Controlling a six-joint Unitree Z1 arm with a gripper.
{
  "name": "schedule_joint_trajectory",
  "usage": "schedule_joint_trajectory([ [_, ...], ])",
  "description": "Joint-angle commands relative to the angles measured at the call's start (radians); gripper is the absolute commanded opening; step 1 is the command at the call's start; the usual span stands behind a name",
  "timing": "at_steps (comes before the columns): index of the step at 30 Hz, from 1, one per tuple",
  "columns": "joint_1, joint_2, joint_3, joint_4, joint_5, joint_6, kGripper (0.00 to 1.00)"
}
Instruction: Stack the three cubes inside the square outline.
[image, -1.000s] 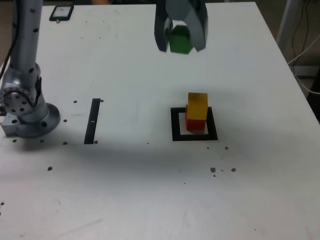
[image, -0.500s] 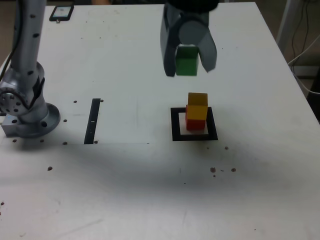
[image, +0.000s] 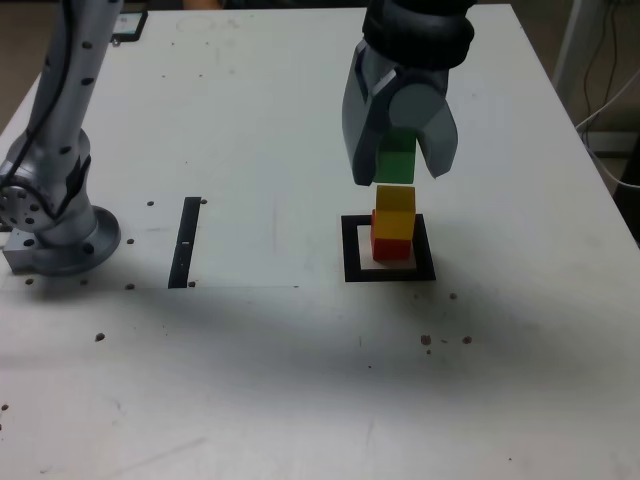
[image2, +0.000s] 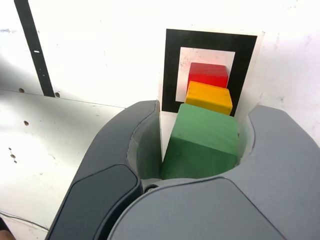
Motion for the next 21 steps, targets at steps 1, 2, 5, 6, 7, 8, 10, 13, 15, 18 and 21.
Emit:
schedule_joint_trajectory([
  [1, -0.001, 0.005, -0.001, 0.010, -0.003, -0.004, 0.17],
  [2, -0.001, 0.005, -0.001, 0.008, -0.006, -0.004, 0.17],
  [5, -0.001, 0.006, 0.000, 0.003, -0.022, -0.005, 0.17],
  [6, -0.001, 0.007, 0.001, 0.001, -0.027, -0.005, 0.17],
  [7, -0.001, 0.007, 0.002, 0.000, -0.032, -0.005, 0.17],
  [8, -0.001, 0.007, 0.003, -0.002, -0.036, -0.005, 0.17],
  [10, -0.001, 0.007, 0.005, -0.005, -0.040, -0.005, 0.17],
  [13, -0.001, 0.007, 0.009, -0.009, -0.040, -0.007, 0.17],
  [15, -0.001, 0.006, 0.013, -0.010, -0.038, -0.007, 0.17],
  [18, -0.001, 0.007, 0.025, -0.013, -0.034, -0.007, 0.19],
  [21, -0.001, 0.011, 0.035, -0.019, -0.030, -0.007, 0.20],
])
